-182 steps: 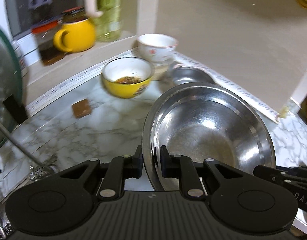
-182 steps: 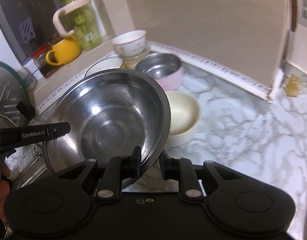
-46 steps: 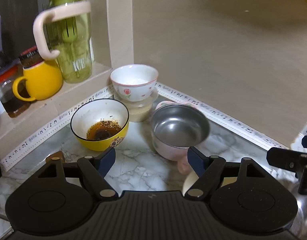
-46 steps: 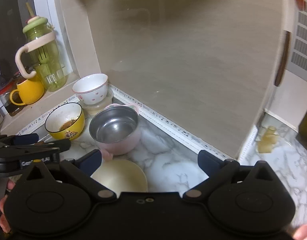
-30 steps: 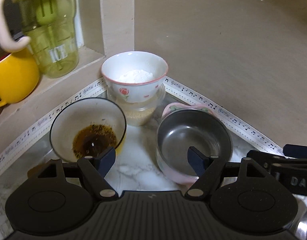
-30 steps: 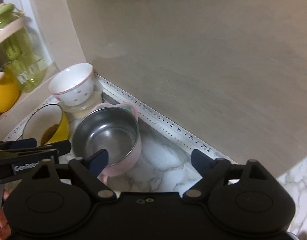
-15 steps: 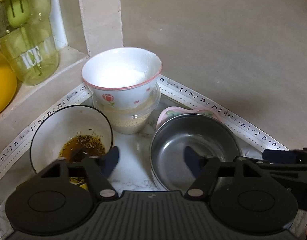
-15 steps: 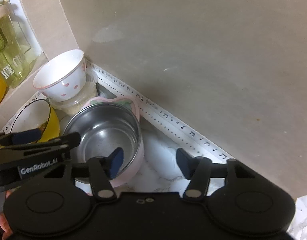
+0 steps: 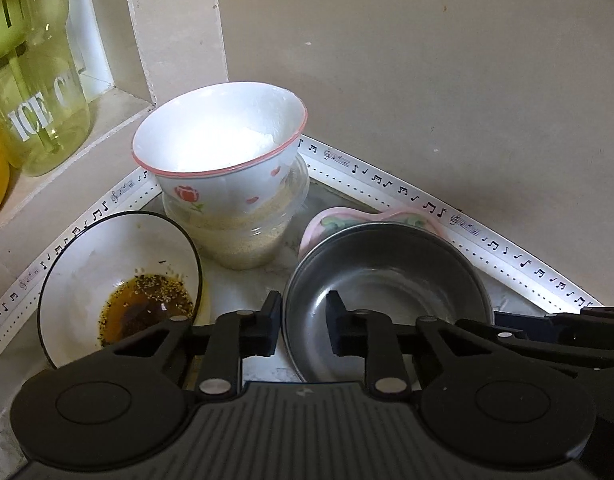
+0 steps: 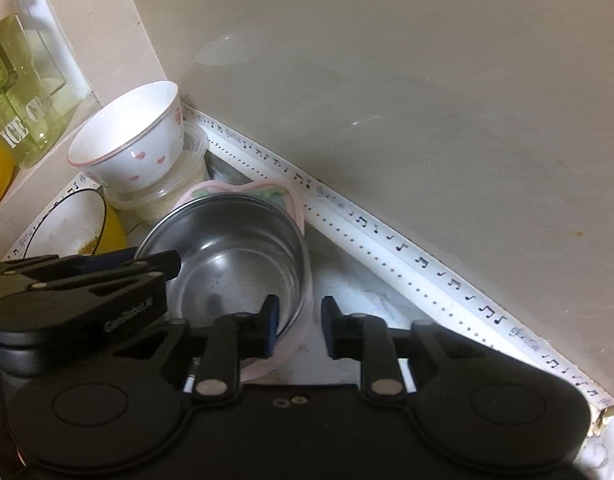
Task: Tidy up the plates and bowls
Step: 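Close both grippers on the rim of the pink-handled steel pot, then lift the pot with both grippers and carry it over the steel bowl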
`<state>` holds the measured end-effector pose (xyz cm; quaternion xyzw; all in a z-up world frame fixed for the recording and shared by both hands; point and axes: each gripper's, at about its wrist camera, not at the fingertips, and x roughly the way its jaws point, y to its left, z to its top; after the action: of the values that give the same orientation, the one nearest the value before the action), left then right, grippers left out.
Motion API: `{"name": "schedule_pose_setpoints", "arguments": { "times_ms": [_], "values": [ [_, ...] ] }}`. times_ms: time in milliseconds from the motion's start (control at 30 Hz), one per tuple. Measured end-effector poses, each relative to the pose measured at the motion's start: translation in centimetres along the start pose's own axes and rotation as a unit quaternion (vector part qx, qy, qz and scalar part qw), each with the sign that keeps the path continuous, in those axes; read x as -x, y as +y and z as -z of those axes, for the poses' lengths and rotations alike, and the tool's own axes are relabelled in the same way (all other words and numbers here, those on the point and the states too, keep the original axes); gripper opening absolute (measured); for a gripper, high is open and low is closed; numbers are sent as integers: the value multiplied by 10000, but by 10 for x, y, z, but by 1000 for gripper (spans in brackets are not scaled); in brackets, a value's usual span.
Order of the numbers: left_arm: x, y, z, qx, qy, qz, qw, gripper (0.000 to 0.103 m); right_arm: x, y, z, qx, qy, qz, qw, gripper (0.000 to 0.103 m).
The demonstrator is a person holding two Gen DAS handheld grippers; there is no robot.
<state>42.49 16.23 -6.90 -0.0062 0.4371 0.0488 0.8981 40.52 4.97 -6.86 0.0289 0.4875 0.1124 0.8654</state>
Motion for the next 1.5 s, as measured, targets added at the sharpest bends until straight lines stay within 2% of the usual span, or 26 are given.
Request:
{"name": "schedule_pose_setpoints", "arguments": {
  "times_ms": [67,167,467,700,1100,1267,1500],
  "values": [
    [0,1,0,40,10,-77,10000,13,0,2,0,25,-25,-12,10000,15],
    [0,3,-1,34,40,-101,9999,10,0,3,0,11,-54,35,10000,14],
    [0,3,1,24,87,-153,9998,4,0,5,1,16,-119,180,9998,12],
    [13,-1,1,-44,-119,-204,9997,4,10,4,-3,20,-271,169,9995,11],
    [76,-8,1,-83,-393,-162,9991,4,60,1,-3,-1,-492,105,9987,11],
    [108,-22,11,-142,-535,-194,9983,4,88,-3,9,56,-571,25,9983,11],
    [147,-49,35,-215,-494,-82,9985,4,128,-16,35,93,-660,53,9978,11]
  ]
}}
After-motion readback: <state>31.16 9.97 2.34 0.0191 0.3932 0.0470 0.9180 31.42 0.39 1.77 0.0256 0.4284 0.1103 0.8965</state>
